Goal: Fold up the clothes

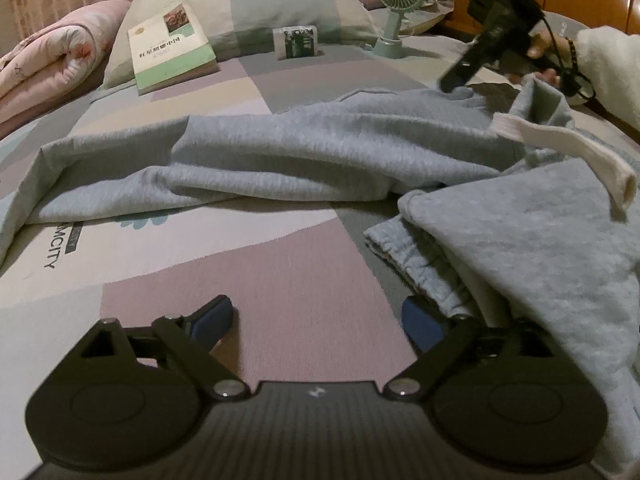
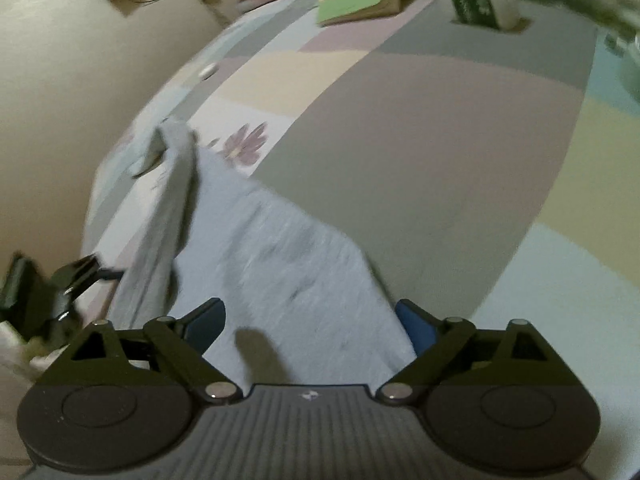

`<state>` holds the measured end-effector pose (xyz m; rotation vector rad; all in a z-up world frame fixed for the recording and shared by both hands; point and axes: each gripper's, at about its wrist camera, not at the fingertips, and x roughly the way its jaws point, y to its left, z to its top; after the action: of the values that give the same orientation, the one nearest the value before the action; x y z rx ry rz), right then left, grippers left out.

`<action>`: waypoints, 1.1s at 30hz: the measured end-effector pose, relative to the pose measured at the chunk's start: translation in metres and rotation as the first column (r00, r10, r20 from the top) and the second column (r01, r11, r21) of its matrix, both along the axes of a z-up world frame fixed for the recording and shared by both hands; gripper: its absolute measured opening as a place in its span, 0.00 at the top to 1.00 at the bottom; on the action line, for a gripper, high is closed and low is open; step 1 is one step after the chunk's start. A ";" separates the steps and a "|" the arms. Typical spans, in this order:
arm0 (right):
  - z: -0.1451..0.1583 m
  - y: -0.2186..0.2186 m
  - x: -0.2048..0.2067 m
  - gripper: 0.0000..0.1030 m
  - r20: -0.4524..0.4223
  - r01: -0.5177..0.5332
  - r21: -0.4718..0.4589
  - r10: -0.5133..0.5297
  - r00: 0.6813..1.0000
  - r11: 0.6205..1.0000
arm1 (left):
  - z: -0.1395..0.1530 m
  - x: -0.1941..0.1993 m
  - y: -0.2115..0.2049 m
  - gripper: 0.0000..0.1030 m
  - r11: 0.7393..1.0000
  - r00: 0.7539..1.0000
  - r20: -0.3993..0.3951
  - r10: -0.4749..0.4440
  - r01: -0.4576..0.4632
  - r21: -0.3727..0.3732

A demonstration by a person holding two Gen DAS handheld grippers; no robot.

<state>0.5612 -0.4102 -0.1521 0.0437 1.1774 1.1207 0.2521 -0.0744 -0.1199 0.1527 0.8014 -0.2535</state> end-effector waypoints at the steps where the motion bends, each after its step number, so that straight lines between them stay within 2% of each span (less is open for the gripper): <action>1: -0.002 -0.009 0.002 0.17 -0.026 0.005 0.015 -0.005 1.000 1.000 | 0.000 0.000 0.000 0.10 1.000 1.000 0.003 -0.001 0.001 -0.003; 5: -0.016 -0.026 0.020 0.21 -0.135 0.082 0.119 -0.065 0.989 0.990 | -0.002 -0.002 0.002 0.09 1.000 1.000 0.015 -0.002 0.002 -0.013; 7: -0.019 -0.011 0.026 0.19 -0.132 0.079 0.154 -0.059 0.989 0.985 | -0.002 -0.002 0.002 0.09 1.000 1.000 0.015 -0.002 0.002 -0.013; 11: -0.014 0.020 0.031 0.20 -0.100 0.025 0.134 -0.012 0.995 0.991 | -0.001 -0.001 0.001 0.09 1.000 1.000 0.013 -0.001 0.001 -0.013; 13: -0.013 0.015 0.028 0.28 -0.112 0.012 0.111 0.000 0.994 0.994 | -0.002 -0.001 0.002 0.09 1.000 1.000 0.016 -0.002 0.002 -0.016; 17: -0.025 -0.019 0.025 0.48 -0.187 0.059 0.136 -0.033 0.982 0.989 | -0.003 -0.001 0.003 0.08 1.000 1.000 0.023 -0.004 0.005 -0.022; 18: -0.027 -0.021 0.024 0.57 -0.175 0.075 0.132 -0.051 0.983 0.988 | -0.004 -0.001 0.003 0.07 1.000 1.000 0.024 -0.004 0.005 -0.022; 19: -0.029 -0.022 0.023 0.73 -0.163 0.091 0.129 -0.070 0.984 0.988 | -0.004 -0.001 0.003 0.07 1.000 1.000 0.024 -0.004 0.005 -0.022; 20: -0.029 -0.023 0.021 0.82 -0.139 0.102 0.116 -0.086 0.987 0.988 | -0.004 0.000 0.004 0.07 1.000 1.000 0.024 -0.004 0.005 -0.022; 22: -0.020 -0.013 0.010 0.84 -0.034 0.094 0.061 -0.093 0.995 0.994 | -0.003 0.000 0.003 0.07 1.000 1.000 0.023 -0.004 0.005 -0.022; 24: -0.006 0.003 -0.011 0.83 0.131 0.061 -0.024 -0.057 0.990 0.998 | -0.003 0.001 0.003 0.07 1.000 1.000 0.022 -0.003 0.003 -0.022; 25: 0.001 0.011 -0.022 0.83 0.210 0.048 -0.068 -0.033 0.977 0.997 | -0.003 0.001 0.003 0.07 1.000 1.000 0.021 -0.001 0.001 -0.022; 28: 0.014 0.023 -0.038 0.88 0.363 0.060 -0.149 -0.002 0.932 0.987 | -0.002 0.000 0.001 0.07 1.000 1.000 0.021 0.006 -0.006 -0.015; 32: 0.026 0.027 -0.035 0.89 0.452 0.144 -0.192 -0.043 0.891 0.971 | -0.001 0.000 0.001 0.07 1.000 1.000 0.017 0.004 -0.004 -0.008; 33: 0.026 0.028 -0.032 0.93 0.475 0.172 -0.213 -0.052 0.879 0.962 | -0.001 -0.001 0.002 0.07 1.000 1.000 0.017 0.003 -0.003 -0.008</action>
<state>0.5288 -0.3827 -0.1258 -0.3336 0.8578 0.8092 0.2516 -0.0725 -0.1211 0.1457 0.7838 -0.2519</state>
